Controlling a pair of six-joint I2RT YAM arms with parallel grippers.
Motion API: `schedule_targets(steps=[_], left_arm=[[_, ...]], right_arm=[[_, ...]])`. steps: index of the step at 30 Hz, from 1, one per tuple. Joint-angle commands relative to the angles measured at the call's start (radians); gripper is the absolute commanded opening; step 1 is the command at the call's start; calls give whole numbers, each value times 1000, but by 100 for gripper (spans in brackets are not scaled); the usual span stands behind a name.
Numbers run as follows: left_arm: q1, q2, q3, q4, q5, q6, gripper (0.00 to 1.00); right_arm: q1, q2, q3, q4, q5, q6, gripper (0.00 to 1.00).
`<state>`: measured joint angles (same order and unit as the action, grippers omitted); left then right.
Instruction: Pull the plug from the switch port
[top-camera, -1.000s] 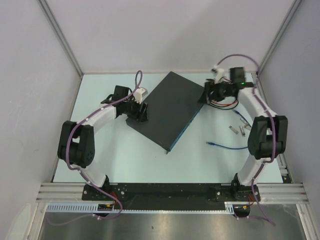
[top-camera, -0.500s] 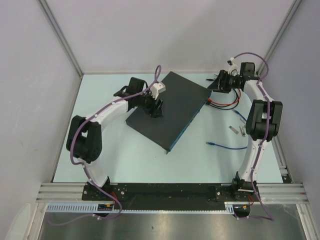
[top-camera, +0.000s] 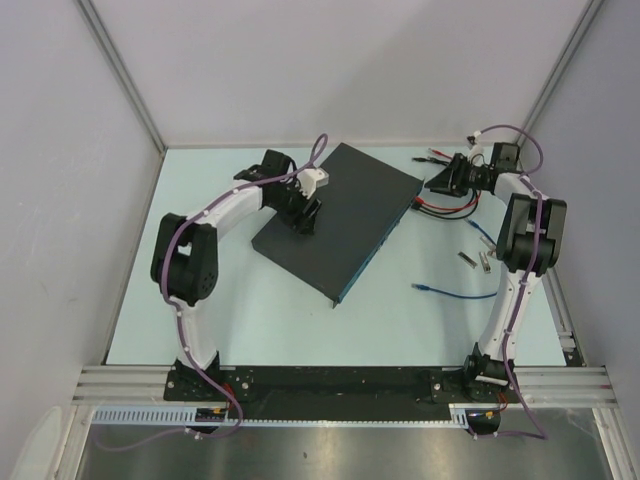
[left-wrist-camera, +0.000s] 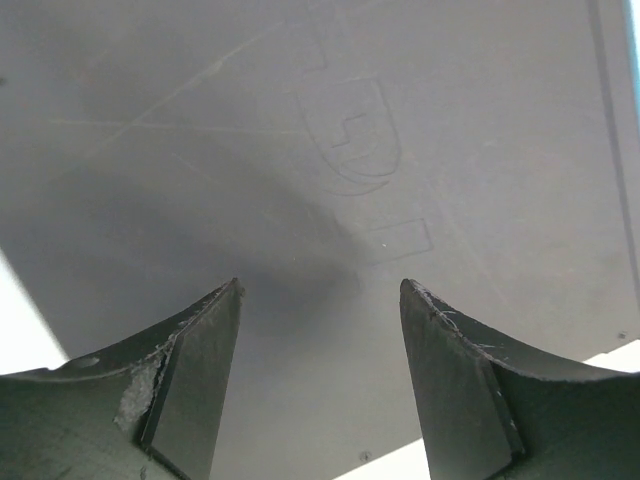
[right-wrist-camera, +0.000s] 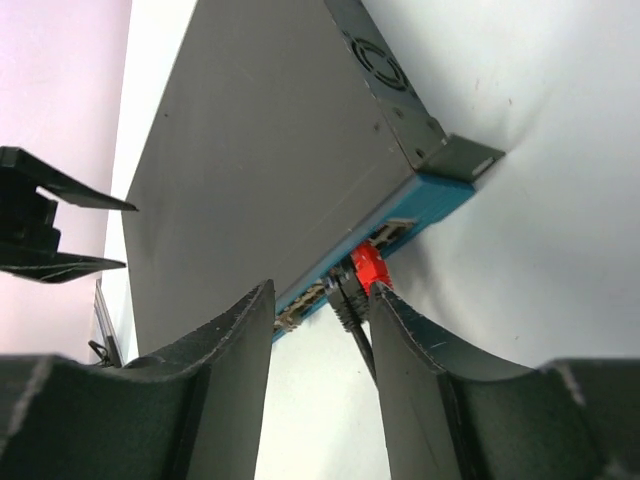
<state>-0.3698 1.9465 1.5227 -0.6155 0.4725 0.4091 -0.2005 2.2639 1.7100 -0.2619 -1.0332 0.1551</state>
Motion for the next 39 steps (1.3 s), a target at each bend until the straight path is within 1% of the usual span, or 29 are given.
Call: schedule_targets(steps=[1,3,5,8,11,16,20,27,35,39], left_arm=[[-1,41,48,-23,-34,-4,70],[-8,46,57,-38,-49,10,70],[-8,51,66,-67,-44,19,70],[-6,61,86,-99,-60,40,70],[-4,63,88,-99,-72,42,70],[-4,78,105,-98,-84,37,70],[-4,74,102,-98,-103,37,70],[-6,68,80,-99,-110,40,70],[-9,69,85,-95,-123,43,70],[-11,68,83,-96,-123,42,70]], right_arm=[[-5,28,-30,89,-45,3,46],[-13,51,-39,98,-45,14,45],[-17,74,-52,159,-62,63,43],[-19,100,-46,236,-100,124,44],[-16,135,-32,322,-117,199,44],[3,167,-10,328,-139,208,44],[12,186,-32,377,-179,280,44],[13,221,-69,555,-214,432,46],[13,232,-58,504,-222,406,43],[4,233,-75,518,-235,413,44]])
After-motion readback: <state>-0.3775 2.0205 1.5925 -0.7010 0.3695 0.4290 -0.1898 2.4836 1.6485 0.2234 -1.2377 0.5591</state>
